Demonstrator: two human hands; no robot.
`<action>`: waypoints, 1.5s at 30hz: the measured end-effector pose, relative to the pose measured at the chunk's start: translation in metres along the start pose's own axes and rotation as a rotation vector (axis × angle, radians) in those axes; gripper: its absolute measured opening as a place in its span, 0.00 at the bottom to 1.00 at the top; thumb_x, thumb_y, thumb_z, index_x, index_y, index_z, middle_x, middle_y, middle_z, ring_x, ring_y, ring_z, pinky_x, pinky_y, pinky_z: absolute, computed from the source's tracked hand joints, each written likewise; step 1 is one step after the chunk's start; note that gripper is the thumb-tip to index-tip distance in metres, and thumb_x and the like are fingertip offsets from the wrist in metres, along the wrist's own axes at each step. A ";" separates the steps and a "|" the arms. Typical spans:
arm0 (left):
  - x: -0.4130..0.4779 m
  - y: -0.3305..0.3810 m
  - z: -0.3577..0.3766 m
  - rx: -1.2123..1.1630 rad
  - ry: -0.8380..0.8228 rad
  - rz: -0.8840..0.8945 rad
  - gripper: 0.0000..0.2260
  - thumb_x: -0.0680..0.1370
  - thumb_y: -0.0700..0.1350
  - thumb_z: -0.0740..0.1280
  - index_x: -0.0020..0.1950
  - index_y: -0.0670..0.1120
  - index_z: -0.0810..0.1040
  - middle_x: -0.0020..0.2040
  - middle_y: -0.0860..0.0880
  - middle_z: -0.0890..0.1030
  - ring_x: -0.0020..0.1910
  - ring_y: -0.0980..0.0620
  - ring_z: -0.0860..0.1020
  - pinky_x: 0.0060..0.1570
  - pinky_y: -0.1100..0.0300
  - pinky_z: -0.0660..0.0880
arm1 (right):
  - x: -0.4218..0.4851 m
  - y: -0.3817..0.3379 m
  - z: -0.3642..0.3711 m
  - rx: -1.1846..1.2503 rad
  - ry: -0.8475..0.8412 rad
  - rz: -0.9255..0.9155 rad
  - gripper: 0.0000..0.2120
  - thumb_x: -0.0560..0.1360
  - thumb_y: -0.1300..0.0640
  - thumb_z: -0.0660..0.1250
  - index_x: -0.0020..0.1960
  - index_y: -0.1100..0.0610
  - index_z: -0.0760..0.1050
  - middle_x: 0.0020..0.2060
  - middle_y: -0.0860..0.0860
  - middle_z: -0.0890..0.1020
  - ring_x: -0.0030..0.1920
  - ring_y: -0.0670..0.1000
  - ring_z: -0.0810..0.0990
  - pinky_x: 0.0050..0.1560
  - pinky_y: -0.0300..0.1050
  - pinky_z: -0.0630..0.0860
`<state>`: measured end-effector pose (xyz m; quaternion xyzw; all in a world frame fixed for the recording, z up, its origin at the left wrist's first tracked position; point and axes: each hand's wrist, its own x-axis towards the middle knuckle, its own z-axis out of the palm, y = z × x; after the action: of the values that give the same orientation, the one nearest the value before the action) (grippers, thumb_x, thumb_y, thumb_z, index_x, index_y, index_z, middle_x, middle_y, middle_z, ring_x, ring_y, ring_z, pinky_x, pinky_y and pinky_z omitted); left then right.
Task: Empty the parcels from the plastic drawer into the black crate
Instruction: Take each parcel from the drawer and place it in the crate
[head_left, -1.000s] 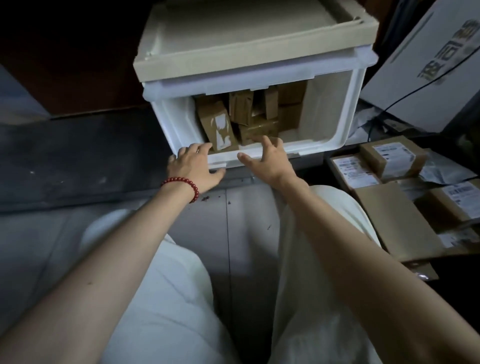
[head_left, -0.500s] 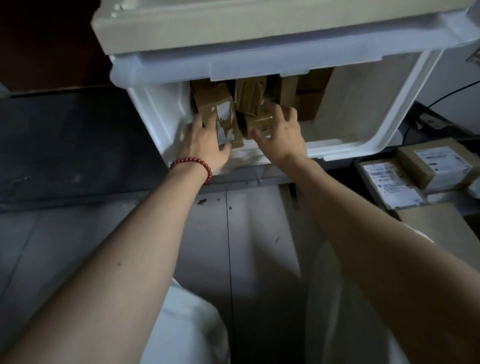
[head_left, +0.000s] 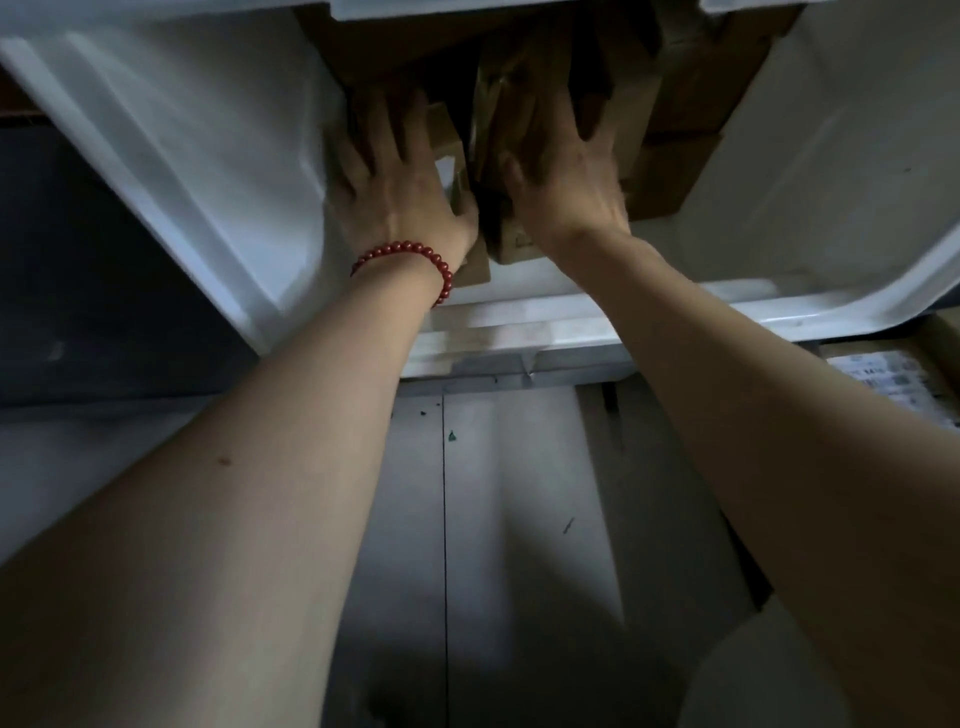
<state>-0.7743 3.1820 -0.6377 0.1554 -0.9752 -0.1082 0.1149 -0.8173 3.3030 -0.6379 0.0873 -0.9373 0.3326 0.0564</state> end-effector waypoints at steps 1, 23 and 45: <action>0.001 0.001 0.003 -0.005 -0.009 -0.005 0.34 0.78 0.57 0.60 0.79 0.50 0.48 0.79 0.46 0.48 0.76 0.38 0.47 0.72 0.42 0.56 | 0.003 -0.003 0.002 -0.011 -0.006 -0.011 0.30 0.79 0.49 0.60 0.77 0.48 0.52 0.74 0.60 0.55 0.67 0.63 0.68 0.58 0.56 0.75; -0.004 -0.016 0.003 -0.084 0.020 -0.028 0.33 0.73 0.52 0.71 0.74 0.51 0.60 0.72 0.47 0.65 0.70 0.40 0.63 0.68 0.44 0.64 | 0.037 -0.022 0.001 0.095 0.082 0.087 0.26 0.81 0.50 0.56 0.77 0.50 0.53 0.72 0.60 0.59 0.66 0.63 0.69 0.64 0.54 0.72; -0.060 -0.001 -0.058 -0.767 0.185 -0.389 0.34 0.69 0.59 0.74 0.69 0.48 0.66 0.64 0.49 0.76 0.60 0.49 0.76 0.57 0.56 0.75 | -0.058 -0.015 -0.030 0.377 -0.133 0.222 0.28 0.80 0.47 0.61 0.72 0.61 0.58 0.65 0.61 0.74 0.63 0.60 0.74 0.55 0.44 0.70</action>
<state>-0.7040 3.1907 -0.5938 0.2915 -0.8025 -0.4677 0.2286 -0.7563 3.3179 -0.6154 0.0143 -0.8642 0.4994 -0.0600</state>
